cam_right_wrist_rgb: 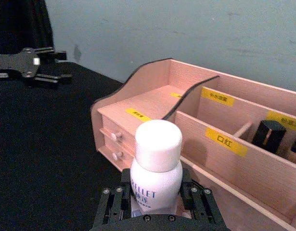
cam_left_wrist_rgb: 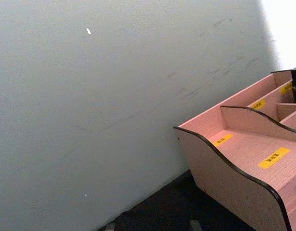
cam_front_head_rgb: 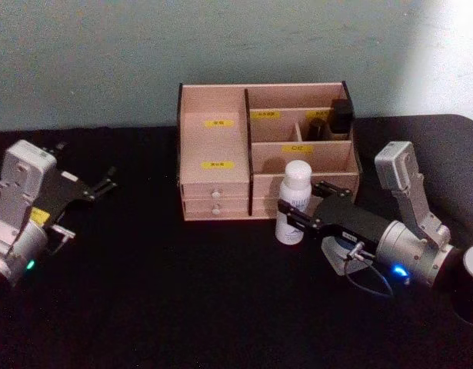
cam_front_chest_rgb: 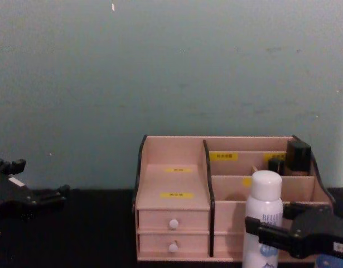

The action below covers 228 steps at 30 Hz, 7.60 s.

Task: Pick up the facial cleanser and watermelon frost from the table and place them into the tiered storage box.

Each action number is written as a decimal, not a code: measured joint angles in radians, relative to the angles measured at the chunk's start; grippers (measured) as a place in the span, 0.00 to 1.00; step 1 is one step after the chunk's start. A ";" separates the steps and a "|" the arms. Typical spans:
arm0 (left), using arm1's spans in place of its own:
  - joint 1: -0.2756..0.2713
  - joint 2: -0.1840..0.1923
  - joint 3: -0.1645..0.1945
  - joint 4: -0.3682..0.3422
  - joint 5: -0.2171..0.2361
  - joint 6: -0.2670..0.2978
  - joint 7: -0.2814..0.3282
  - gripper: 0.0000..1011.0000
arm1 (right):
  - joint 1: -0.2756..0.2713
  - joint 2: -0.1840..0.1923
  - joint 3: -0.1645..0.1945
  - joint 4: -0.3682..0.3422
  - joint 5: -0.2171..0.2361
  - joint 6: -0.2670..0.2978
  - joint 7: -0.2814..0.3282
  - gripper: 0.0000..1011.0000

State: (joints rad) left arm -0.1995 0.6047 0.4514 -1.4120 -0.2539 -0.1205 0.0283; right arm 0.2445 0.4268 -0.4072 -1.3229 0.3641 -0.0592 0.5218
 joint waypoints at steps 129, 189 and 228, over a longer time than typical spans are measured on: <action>0.000 0.000 0.000 0.000 0.000 0.000 0.000 0.99 | 0.376 -0.211 0.032 0.436 -0.086 -0.040 -0.031 0.59; 0.000 0.000 0.000 0.000 0.000 0.000 0.000 0.99 | 0.245 -0.122 0.067 0.182 -0.050 -0.002 -0.021 0.99; 0.000 0.000 0.000 0.000 0.000 0.000 0.000 0.99 | -0.193 0.260 0.163 -0.372 0.199 0.321 -0.037 0.99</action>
State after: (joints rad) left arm -0.1996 0.6047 0.4514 -1.4120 -0.2539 -0.1205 0.0282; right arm 0.0514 0.6867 -0.2444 -1.6952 0.5634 0.2617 0.4845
